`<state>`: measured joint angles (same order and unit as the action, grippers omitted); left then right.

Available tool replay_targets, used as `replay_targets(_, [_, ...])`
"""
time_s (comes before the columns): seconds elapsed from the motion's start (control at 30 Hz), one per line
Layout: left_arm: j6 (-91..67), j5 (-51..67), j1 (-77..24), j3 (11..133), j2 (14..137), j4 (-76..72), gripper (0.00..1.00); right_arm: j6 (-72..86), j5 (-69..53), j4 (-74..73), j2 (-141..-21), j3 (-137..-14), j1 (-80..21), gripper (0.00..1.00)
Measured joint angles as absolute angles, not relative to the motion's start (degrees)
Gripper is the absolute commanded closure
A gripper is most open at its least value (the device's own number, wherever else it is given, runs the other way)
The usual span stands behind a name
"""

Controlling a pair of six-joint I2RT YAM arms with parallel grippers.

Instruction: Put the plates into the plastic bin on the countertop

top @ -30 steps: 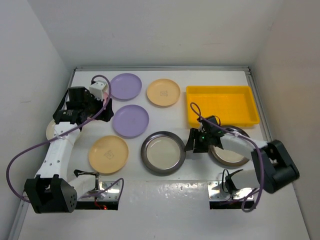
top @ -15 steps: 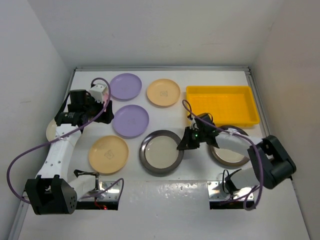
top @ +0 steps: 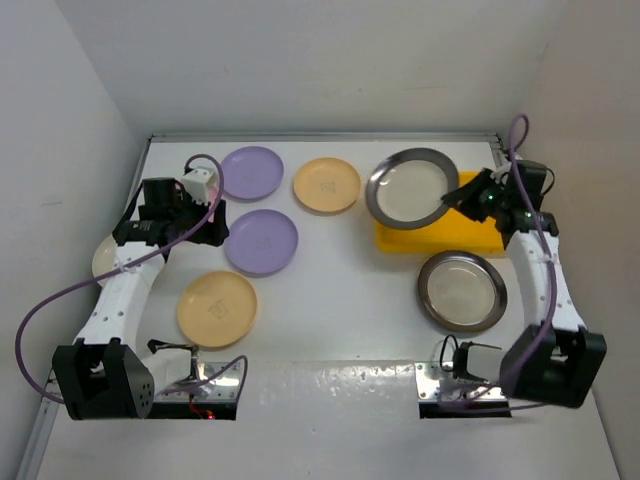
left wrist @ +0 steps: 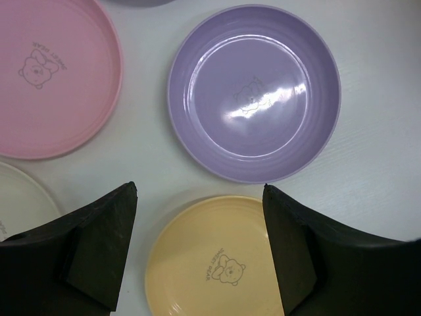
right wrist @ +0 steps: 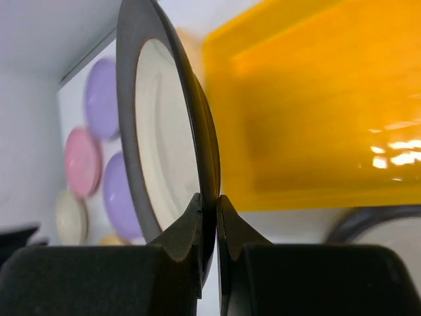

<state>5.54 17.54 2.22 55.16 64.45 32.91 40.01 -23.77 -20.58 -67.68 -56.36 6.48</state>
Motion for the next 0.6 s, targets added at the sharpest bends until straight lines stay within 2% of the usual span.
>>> replay_targets(0.1, [5.69,17.52,2.22,55.2,64.79,32.93,0.22,40.6,-22.92,-20.34,-74.83,-56.77,15.16,1.0])
replay_targets(0.2, [5.76,17.52,2.37,55.35,64.9,32.84,0.22,40.21,-21.47,-22.61,-85.19,-58.35,19.7,1.0])
replay_targets(0.33, [5.76,17.56,2.92,55.46,65.36,32.8,0.22,39.03,-21.26,-25.71,-93.08,-60.82,20.75,1.0])
replay_targets(0.53, [5.76,17.69,3.79,55.46,66.35,32.47,0.22,38.76,-24.84,-22.37,-95.98,-63.02,22.24,1.0])
replay_targets(0.57, [5.76,17.8,3.88,55.46,66.48,32.47,0.22,38.52,-25.58,-21.41,-96.95,-63.7,22.63,0.96])
replay_targets(0.6, [5.76,17.8,4.01,55.46,66.61,32.47,0.22,37.91,-26.2,-20.29,-98.1,-64.36,22.92,0.84])
